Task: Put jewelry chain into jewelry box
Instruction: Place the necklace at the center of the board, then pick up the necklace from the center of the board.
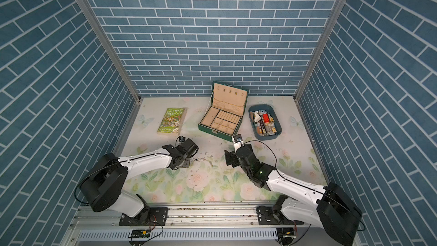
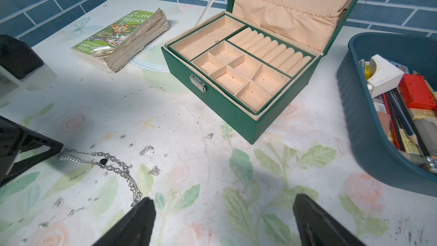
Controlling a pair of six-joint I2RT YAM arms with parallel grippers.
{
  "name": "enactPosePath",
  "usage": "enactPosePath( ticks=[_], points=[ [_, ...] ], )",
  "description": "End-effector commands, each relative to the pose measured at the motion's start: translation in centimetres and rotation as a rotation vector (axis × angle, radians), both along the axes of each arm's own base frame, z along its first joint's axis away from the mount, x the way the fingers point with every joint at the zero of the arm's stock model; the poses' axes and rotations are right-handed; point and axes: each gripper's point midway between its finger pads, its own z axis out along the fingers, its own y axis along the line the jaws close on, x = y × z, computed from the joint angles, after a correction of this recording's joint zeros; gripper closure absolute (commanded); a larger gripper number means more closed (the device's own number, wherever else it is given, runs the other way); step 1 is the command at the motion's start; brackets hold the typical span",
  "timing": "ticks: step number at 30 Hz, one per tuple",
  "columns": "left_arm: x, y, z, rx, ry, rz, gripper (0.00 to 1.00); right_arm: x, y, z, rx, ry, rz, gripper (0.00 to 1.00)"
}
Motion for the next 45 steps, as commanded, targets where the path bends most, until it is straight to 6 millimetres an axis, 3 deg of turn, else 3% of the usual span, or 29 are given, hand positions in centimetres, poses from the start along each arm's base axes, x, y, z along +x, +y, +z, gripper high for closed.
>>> enactPosePath(
  ticks=[1, 3, 5, 11, 14, 16, 19, 22, 26, 30, 37, 45],
  points=[
    [-0.2, 0.5, 0.1, -0.003, -0.008, 0.029, 0.31, 0.1, 0.4, 0.4, 0.013, 0.001, -0.001, 0.05],
    [-0.2, 0.4, 0.8, -0.023, -0.024, 0.043, 0.18, 0.1, 0.5, 0.5, 0.013, 0.003, 0.002, 0.05],
    [-0.3, 0.5, 1.8, -0.045, -0.046, 0.067, 0.13, 0.2, 0.6, 0.7, 0.016, -0.001, 0.003, 0.05],
    [-0.9, 1.6, 5.4, -0.170, -0.152, 0.262, 0.16, 0.4, 0.8, 0.8, 0.013, -0.009, 0.003, 0.05],
    [-1.7, 2.8, 6.1, -0.240, -0.199, 0.458, 0.20, 0.5, 1.0, 0.6, 0.015, -0.005, 0.007, 0.05],
    [-2.9, 3.8, 5.7, -0.302, -0.209, 0.648, 0.25, 0.4, 1.2, 0.3, 0.016, 0.005, 0.014, 0.05],
    [-4.3, 3.1, 3.8, -0.418, -0.170, 0.838, 0.33, 0.4, 1.8, 0.0, 0.015, 0.022, 0.031, 0.05],
    [-4.7, 2.2, 2.7, -0.447, -0.130, 0.923, 0.41, 0.5, 2.3, 0.0, 0.012, 0.033, 0.045, 0.05],
    [-4.4, 1.0, 2.8, -0.439, -0.131, 0.965, 0.58, 0.5, 2.8, 0.3, 0.018, 0.037, 0.060, 0.05],
    [-4.0, 0.1, 2.6, -0.457, -0.124, 0.994, 0.58, 0.5, 3.2, 0.2, 0.008, 0.044, 0.078, 0.05],
    [-3.4, -2.8, 0.3, -0.470, -0.043, 0.999, 0.56, 0.5, 3.5, 0.6, 0.002, 0.033, 0.094, 0.05],
    [-2.4, -3.9, -0.1, -0.470, -0.043, 1.002, 0.56, 0.1, 3.1, 0.7, 0.009, 0.029, 0.096, 0.05]
  ],
)
